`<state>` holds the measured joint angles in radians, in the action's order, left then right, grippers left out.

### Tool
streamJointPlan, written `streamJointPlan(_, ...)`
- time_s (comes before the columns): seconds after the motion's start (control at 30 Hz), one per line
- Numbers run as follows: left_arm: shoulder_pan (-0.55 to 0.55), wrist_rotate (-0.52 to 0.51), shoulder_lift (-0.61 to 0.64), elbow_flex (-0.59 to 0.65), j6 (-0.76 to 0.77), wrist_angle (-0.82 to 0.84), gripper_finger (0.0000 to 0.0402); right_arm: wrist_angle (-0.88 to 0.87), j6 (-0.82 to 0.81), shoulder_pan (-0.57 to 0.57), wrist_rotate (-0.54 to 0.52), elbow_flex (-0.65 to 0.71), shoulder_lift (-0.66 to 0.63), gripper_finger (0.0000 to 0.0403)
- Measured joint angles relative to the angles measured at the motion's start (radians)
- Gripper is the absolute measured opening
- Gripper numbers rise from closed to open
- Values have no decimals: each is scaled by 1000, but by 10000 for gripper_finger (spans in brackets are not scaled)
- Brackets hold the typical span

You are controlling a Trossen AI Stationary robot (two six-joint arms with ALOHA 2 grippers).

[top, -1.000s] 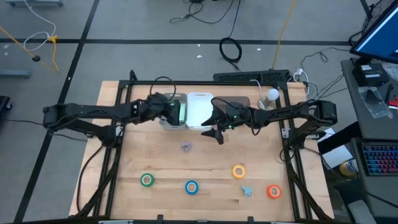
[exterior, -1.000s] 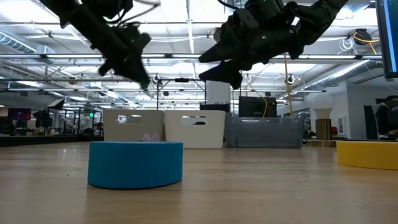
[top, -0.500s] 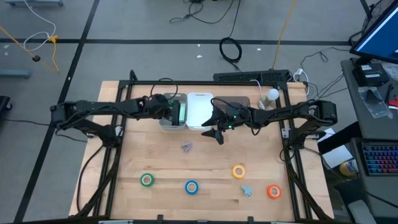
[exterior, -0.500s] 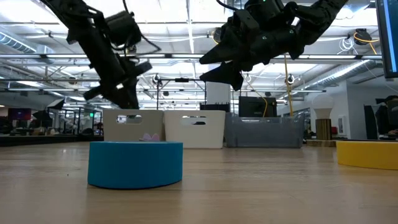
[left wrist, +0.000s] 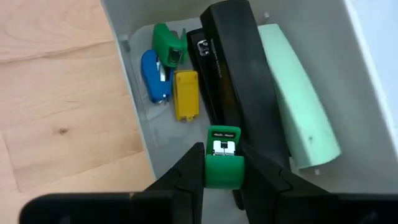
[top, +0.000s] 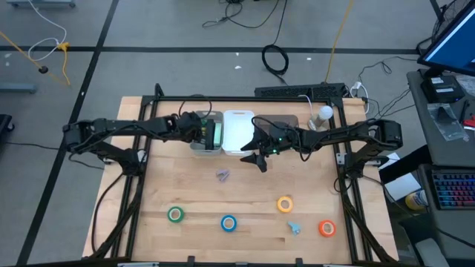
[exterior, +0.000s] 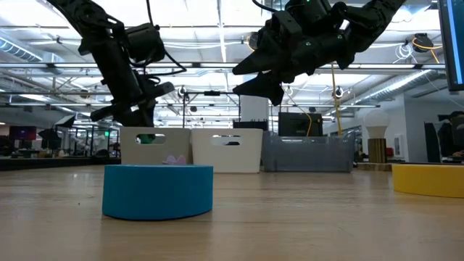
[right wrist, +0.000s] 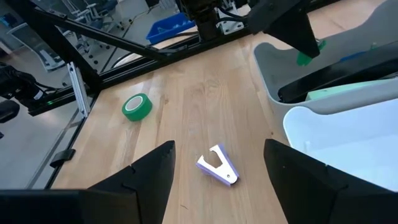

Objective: Pick and place Stapler, Stapler remover, tape
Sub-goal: Put the green stapler into the gray bin

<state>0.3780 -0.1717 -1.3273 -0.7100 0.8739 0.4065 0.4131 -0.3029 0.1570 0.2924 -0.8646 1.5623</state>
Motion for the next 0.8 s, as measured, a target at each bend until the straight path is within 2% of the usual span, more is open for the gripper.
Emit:
streamJointPlan(0.43, -7, -8, -48, -1, -10, 4, 81, 1, 0, 0, -1, 0, 0, 235)
streamJointPlan(0.8, -8, -10, -48, -1, -125, -48, 82, 1, 0, 0, -2, 0, 0, 234)
